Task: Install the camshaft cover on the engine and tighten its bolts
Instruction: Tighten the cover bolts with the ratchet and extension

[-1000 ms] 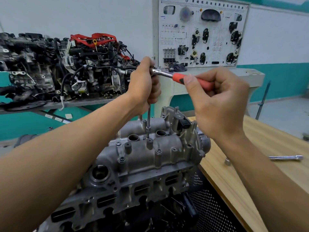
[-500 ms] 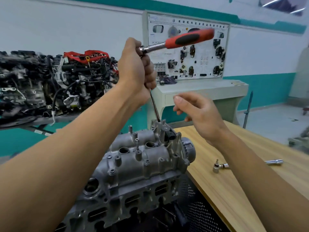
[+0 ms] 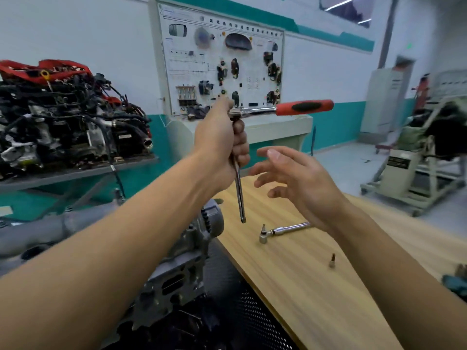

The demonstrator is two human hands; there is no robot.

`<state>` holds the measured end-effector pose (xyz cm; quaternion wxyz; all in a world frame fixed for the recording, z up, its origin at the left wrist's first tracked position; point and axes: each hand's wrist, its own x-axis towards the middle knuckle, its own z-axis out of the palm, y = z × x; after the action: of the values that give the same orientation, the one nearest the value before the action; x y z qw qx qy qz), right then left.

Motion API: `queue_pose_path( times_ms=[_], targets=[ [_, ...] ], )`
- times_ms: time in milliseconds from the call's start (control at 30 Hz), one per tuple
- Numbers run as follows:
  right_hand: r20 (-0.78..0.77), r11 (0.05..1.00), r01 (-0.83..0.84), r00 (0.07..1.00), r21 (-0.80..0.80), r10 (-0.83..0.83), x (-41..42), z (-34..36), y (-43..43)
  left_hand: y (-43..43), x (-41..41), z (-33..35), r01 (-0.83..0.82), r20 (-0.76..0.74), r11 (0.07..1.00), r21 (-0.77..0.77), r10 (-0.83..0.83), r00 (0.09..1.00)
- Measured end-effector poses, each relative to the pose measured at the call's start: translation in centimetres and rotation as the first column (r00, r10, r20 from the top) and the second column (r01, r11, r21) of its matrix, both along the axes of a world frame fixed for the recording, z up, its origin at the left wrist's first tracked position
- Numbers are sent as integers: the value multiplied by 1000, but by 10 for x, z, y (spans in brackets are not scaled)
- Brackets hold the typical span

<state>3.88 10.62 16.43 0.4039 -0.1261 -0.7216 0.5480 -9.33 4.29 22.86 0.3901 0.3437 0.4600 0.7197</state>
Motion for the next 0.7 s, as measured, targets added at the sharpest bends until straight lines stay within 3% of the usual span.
queue_pose_path(
  times_ms=[200, 300, 333, 400, 433, 500, 567, 700],
  targets=[
    [-171, 991, 26, 984, -128, -48, 17, -11, 15, 5, 10, -22, 58, -69, 991, -123, -67, 995],
    [-251, 964, 211, 936, -161, -246, 19, -9, 24, -7, 1, -24, 58, -128, 985, -160, -79, 989],
    [-238, 929, 362, 898, -83, -371, 20, -7, 26, -13, -3, -23, 56, -155, 984, -170, -83, 985],
    [-182, 732, 620, 784, 283, -594, 17, -3, 27, -25, -12, -22, 36, -224, 981, -192, -79, 971],
    [-159, 628, 613, 764, 480, -625, 13, 1, 20, -30, -16, -21, 23, -259, 979, -202, -76, 963],
    [-35, 598, 375, 865, 708, -500, -6, 10, -1, -38, -21, -20, 11, -319, 980, -201, -76, 945],
    [79, 645, 150, 947, 749, -312, -32, 16, -21, -44, -25, -17, 40, -361, 981, -191, -108, 926],
    [-32, 729, 179, 977, 661, -210, -67, 22, -39, -70, -50, -6, 153, -351, 945, -289, -254, 901]
  ],
)
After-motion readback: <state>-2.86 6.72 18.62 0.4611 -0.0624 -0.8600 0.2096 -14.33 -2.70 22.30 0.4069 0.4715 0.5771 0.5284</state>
